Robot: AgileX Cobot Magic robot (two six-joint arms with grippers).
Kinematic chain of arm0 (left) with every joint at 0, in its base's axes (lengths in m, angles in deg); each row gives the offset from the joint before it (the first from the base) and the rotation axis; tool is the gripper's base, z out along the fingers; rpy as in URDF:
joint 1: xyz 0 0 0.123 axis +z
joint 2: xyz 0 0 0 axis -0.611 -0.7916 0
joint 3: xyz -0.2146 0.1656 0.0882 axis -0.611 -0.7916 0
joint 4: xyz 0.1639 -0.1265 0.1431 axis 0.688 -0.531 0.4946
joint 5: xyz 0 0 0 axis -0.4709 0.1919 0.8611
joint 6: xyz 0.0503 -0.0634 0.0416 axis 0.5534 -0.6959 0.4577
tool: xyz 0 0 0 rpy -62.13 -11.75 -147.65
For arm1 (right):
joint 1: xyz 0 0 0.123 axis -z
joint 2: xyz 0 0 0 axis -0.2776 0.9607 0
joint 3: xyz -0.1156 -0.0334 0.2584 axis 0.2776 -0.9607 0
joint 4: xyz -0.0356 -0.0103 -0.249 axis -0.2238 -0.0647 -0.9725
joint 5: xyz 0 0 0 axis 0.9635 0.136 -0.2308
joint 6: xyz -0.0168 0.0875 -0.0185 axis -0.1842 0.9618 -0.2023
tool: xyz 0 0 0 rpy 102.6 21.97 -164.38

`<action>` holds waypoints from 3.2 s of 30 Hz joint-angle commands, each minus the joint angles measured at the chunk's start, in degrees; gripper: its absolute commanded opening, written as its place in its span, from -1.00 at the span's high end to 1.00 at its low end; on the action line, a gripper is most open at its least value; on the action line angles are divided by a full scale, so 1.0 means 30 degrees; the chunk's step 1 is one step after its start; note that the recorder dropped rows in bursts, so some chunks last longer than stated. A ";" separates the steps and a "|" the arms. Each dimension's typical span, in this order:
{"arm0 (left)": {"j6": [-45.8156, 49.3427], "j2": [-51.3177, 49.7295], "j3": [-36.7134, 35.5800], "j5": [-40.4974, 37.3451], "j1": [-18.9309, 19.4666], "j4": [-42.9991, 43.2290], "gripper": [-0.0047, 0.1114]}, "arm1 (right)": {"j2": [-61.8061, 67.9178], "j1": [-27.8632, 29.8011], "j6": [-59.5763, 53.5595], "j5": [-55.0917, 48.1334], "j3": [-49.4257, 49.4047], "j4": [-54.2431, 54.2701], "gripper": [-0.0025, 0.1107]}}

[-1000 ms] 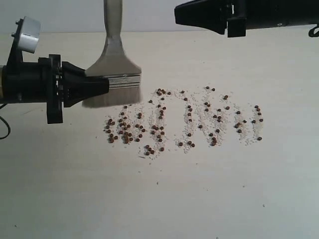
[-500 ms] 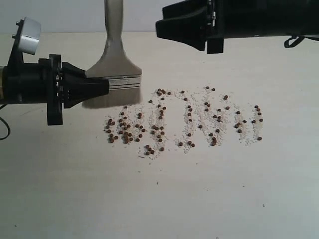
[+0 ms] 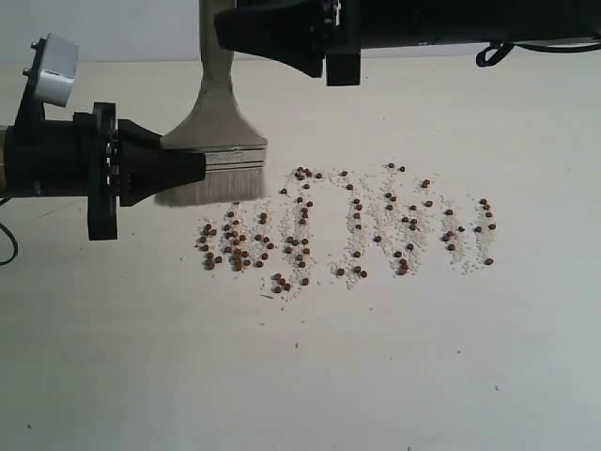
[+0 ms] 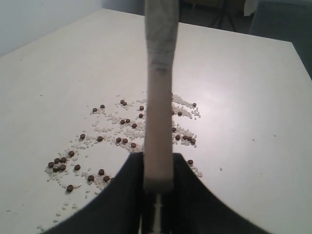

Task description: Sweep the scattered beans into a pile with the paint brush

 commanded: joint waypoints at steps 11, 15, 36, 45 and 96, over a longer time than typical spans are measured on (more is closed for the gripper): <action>0.0416 -0.0077 0.0082 0.0322 0.0041 0.0045 0.92 | 0.1830 -0.0998 0.1514 -0.0199 0.2413 0.0242 -0.02; 0.0637 -0.0077 0.0082 0.0322 0.0041 0.0009 0.92 | 0.2221 -0.1107 0.1820 -0.0199 0.2945 0.0242 -0.02; 0.1220 -0.0077 0.0082 0.0322 0.0041 -0.0340 0.87 | 0.2680 -0.1198 0.2133 -0.0199 0.3448 0.0242 0.96; 0.1173 -0.0077 0.0082 0.0322 0.0003 -0.0258 0.21 | 0.2680 -0.1198 0.2705 -0.0199 0.3952 0.0242 0.96; -0.0945 -0.0085 0.0082 -0.3283 0.0473 -0.4317 0.92 | 0.1583 -0.0453 0.8713 0.3696 0.4024 -0.0349 0.96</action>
